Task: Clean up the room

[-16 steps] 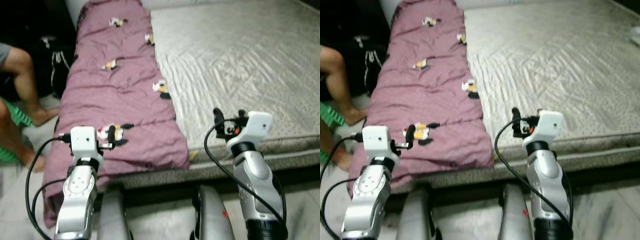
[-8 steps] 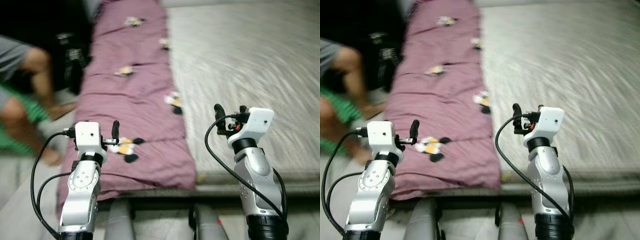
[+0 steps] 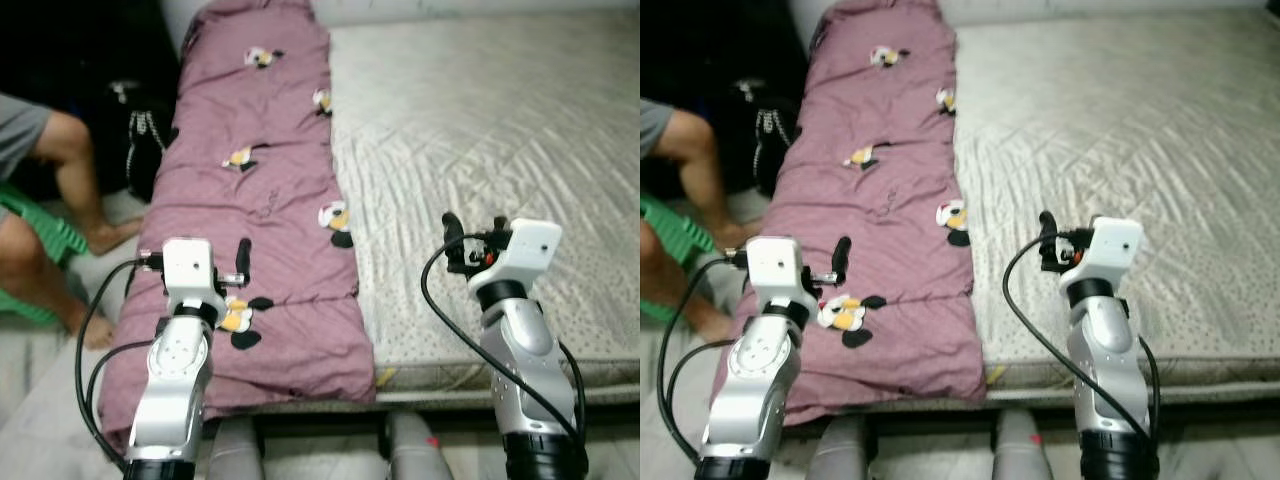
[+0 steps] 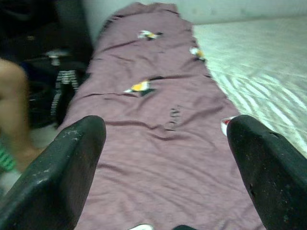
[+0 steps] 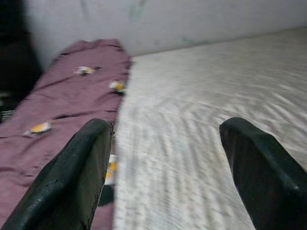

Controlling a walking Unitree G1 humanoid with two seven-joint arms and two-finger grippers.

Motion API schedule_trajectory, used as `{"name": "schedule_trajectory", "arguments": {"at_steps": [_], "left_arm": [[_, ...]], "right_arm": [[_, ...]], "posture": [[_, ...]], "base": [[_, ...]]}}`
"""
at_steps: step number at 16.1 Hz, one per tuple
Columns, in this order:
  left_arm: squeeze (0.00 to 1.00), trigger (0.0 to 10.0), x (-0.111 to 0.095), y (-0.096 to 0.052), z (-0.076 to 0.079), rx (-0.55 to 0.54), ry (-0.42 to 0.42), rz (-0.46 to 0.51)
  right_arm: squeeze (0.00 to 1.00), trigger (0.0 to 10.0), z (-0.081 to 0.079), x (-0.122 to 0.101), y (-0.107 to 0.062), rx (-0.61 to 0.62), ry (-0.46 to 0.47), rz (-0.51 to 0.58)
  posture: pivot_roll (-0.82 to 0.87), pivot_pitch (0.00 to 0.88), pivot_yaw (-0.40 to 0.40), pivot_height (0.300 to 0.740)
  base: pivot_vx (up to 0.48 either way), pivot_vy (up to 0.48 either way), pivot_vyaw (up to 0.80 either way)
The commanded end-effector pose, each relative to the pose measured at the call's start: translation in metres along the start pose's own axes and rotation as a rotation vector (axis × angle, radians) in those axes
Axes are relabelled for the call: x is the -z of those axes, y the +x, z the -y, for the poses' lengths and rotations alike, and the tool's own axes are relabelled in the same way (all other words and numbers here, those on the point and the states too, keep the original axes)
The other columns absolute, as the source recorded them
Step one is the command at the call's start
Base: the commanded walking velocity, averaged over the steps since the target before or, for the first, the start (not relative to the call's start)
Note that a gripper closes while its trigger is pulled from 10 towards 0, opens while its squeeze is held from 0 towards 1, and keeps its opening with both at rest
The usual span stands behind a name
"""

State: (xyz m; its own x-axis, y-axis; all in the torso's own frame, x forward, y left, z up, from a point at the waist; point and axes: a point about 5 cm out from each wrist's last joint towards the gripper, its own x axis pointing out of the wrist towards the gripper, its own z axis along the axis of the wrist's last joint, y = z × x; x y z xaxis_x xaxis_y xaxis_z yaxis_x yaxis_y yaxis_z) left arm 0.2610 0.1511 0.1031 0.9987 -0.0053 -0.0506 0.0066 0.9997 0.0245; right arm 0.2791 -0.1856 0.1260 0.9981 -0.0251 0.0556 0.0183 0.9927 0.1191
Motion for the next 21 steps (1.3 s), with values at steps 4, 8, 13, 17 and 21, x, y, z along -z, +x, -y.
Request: {"name": "schedule_trajectory", "arguments": {"at_steps": [4,8,13,17,21], "left_arm": [[0.00,10.0,0.003,0.001,-0.012,-0.027,0.042,-0.005],[0.00,10.0,0.002,0.006,-0.006,0.008,0.059,0.001],[0.00,10.0,0.004,0.005,-0.004,0.021,0.061,-0.007],[0.00,10.0,0.003,0.006,-0.004,0.026,0.069,-0.004],[0.00,10.0,0.005,0.007,-0.006,0.011,0.051,-0.020]], "right_arm": [[0.00,10.0,-0.010,-0.004,0.004,-0.020,0.002,0.017],[0.00,10.0,-0.001,-0.003,0.002,0.032,-0.028,0.015],[0.00,10.0,-0.005,0.000,0.002,0.025,-0.033,0.004],[0.00,10.0,-0.003,-0.002,0.001,0.037,-0.031,0.013],[0.00,10.0,-0.001,0.000,0.000,0.050,-0.029,0.010]], "posture": [[-0.09,0.000,0.077,0.663],[-0.09,0.000,0.072,0.692],[-0.09,0.000,0.072,0.739],[-0.09,0.000,0.074,0.740],[-0.08,0.000,0.072,0.740]], "base": [[0.000,0.000,0.00],[0.000,0.000,0.00],[0.000,0.000,0.00],[0.000,0.000,0.00],[0.000,0.000,0.00]]}}
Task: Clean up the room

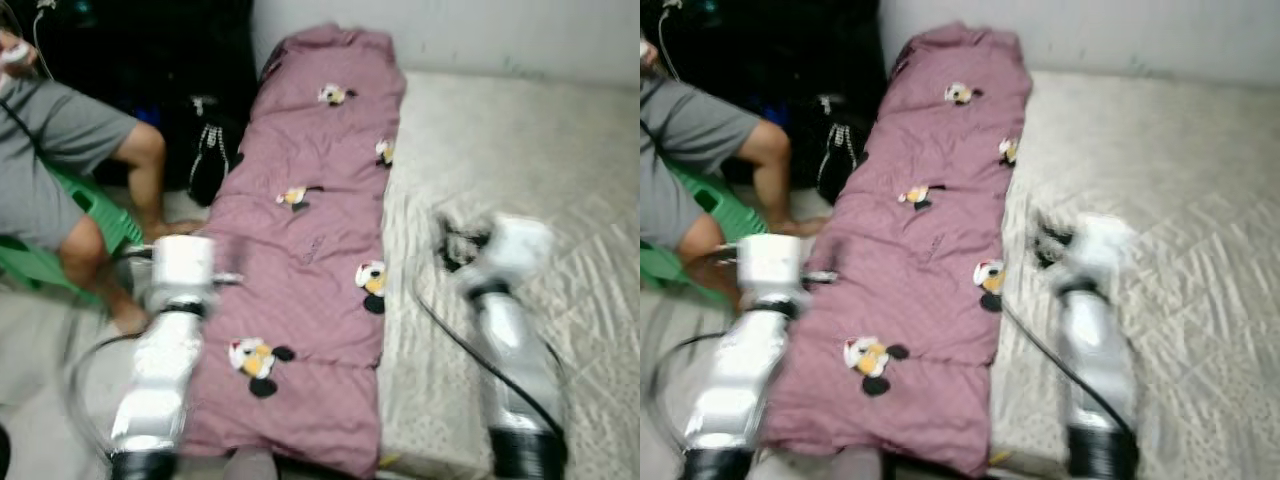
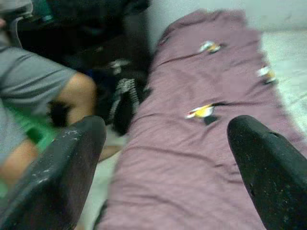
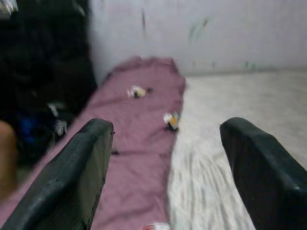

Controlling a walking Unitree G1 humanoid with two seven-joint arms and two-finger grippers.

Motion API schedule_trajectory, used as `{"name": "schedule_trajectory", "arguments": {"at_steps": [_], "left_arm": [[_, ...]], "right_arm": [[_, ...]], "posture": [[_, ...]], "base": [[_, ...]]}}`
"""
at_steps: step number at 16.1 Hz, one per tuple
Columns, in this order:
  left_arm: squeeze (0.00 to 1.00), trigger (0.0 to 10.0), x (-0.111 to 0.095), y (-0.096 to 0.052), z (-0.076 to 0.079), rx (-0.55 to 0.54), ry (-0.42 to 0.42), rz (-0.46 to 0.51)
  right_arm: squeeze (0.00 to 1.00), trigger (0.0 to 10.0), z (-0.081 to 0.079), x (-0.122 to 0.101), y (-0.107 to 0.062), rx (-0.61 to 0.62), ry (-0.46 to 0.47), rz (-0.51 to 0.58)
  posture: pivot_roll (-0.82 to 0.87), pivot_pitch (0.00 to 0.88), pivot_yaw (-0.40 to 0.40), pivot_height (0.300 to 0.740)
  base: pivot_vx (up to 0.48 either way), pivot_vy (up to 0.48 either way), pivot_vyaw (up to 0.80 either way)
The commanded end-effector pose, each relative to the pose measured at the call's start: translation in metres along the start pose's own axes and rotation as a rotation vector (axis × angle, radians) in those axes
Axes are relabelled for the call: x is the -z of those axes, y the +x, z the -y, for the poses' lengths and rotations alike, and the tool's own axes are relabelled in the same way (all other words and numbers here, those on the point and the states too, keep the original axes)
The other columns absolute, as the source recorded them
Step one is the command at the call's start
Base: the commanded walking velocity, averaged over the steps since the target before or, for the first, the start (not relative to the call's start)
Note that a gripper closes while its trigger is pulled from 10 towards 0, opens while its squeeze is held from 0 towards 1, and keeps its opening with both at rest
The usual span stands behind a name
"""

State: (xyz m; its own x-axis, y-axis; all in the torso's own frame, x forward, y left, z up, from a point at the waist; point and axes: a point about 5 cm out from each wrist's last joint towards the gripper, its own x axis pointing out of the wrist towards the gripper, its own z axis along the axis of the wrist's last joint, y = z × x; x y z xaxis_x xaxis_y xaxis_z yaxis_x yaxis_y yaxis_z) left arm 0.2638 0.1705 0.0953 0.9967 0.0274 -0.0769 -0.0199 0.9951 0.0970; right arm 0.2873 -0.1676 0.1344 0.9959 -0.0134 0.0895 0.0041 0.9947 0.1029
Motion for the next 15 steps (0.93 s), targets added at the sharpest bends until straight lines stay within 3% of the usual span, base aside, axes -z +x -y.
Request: {"name": "schedule_trajectory", "arguments": {"at_steps": [1,7,10,15], "left_arm": [[0.00,10.0,-0.004,0.003,0.013,0.038,-0.021,0.005],[0.00,10.0,-0.009,0.005,0.013,0.052,-0.016,0.028],[0.00,10.0,-0.022,0.008,0.014,0.080,0.020,0.078],[0.00,10.0,-0.015,0.004,0.012,0.074,0.015,0.039]], "right_arm": [[0.00,10.0,0.018,0.006,-0.008,0.065,-0.014,-0.024],[0.00,10.0,0.022,0.010,-0.007,0.131,0.016,-0.051],[0.00,10.0,0.026,0.015,-0.011,0.165,0.028,-0.075],[0.00,10.0,0.019,0.022,-0.016,0.159,0.046,-0.094]], "posture": [[-0.08,0.000,0.071,0.740],[-0.06,0.000,0.052,0.740],[-0.04,0.000,0.042,0.740],[-0.05,0.000,0.061,0.740]], "base": [[0.000,0.000,0.00],[0.000,0.000,0.00],[0.000,0.000,-0.57],[-0.055,0.000,0.00]]}}
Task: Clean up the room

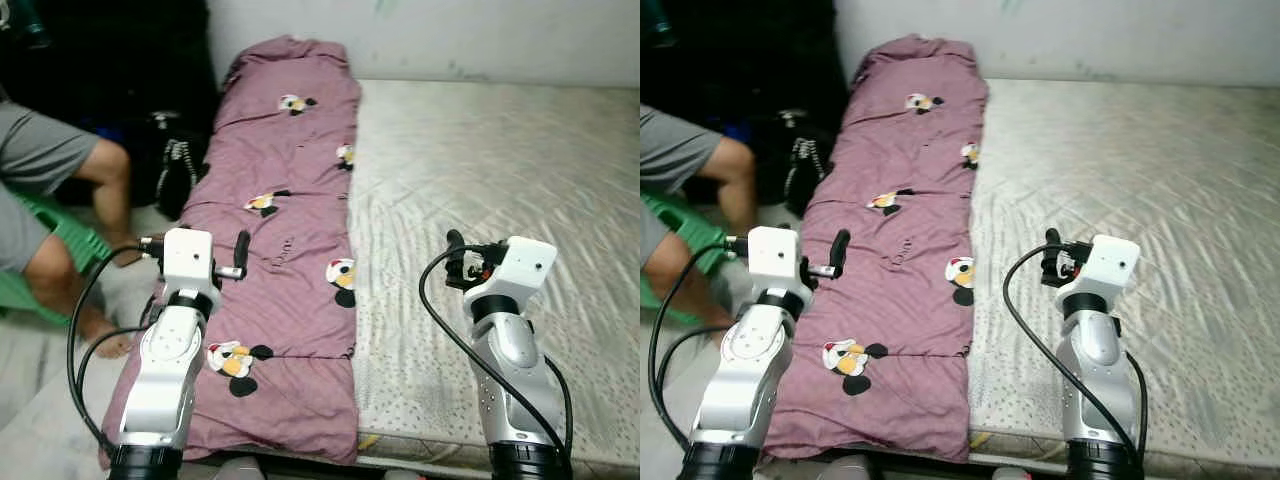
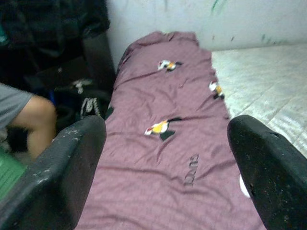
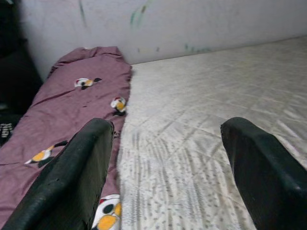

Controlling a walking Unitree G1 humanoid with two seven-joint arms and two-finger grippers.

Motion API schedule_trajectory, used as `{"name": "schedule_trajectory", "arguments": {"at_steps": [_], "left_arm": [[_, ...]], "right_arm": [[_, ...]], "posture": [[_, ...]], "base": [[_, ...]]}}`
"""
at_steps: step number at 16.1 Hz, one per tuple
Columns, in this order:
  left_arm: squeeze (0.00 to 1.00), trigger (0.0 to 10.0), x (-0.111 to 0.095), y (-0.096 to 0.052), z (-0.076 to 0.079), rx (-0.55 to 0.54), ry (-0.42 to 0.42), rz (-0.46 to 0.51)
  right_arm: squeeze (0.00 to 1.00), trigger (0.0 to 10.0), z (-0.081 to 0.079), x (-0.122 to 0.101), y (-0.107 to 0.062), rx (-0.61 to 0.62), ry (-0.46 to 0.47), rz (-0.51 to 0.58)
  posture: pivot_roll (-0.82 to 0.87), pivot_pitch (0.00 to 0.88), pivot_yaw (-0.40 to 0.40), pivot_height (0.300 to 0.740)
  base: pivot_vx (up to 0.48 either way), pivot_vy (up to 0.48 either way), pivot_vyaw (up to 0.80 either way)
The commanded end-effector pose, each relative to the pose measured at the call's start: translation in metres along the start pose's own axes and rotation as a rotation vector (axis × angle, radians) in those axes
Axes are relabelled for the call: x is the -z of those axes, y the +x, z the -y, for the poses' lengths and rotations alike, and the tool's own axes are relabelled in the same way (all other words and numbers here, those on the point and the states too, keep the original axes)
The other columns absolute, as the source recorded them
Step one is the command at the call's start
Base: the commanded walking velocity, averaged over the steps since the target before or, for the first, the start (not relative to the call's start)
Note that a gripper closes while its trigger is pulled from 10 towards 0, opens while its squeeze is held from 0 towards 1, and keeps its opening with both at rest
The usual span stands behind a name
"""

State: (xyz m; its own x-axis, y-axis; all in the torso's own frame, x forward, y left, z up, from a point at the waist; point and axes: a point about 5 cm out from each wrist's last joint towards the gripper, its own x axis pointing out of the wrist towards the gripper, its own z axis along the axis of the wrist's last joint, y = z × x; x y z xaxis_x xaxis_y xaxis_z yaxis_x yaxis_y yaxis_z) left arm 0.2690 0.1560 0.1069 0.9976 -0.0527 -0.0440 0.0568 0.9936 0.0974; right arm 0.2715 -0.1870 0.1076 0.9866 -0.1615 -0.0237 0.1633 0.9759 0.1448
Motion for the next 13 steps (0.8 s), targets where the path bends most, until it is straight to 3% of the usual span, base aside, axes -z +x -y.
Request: {"name": "schedule_trajectory", "arguments": {"at_steps": [1,5,13], "left_arm": [[0.00,10.0,-0.0018,-0.0001,0.0007,0.004,0.010,-0.001],[0.00,10.0,-0.0011,0.0004,0.0005,0.006,0.014,0.000],[0.00,10.0,-0.0028,0.0002,0.0056,0.038,-0.026,0.021]], "right_arm": [[0.00,10.0,-0.0017,-0.0006,0.0027,0.002,0.010,-0.004],[0.00,10.0,0.0013,-0.0021,0.0080,0.006,0.002,-0.002],[0.00,10.0,-0.0027,0.0032,0.0061,-0.016,-0.015,-0.021]], "posture": [[-0.05,0.000,0.056,0.740],[-0.05,0.000,0.049,0.740],[-0.05,0.000,0.037,0.740]], "base": [[-0.337,0.000,0.00],[-0.322,0.000,0.00],[0.000,0.000,0.00]]}}
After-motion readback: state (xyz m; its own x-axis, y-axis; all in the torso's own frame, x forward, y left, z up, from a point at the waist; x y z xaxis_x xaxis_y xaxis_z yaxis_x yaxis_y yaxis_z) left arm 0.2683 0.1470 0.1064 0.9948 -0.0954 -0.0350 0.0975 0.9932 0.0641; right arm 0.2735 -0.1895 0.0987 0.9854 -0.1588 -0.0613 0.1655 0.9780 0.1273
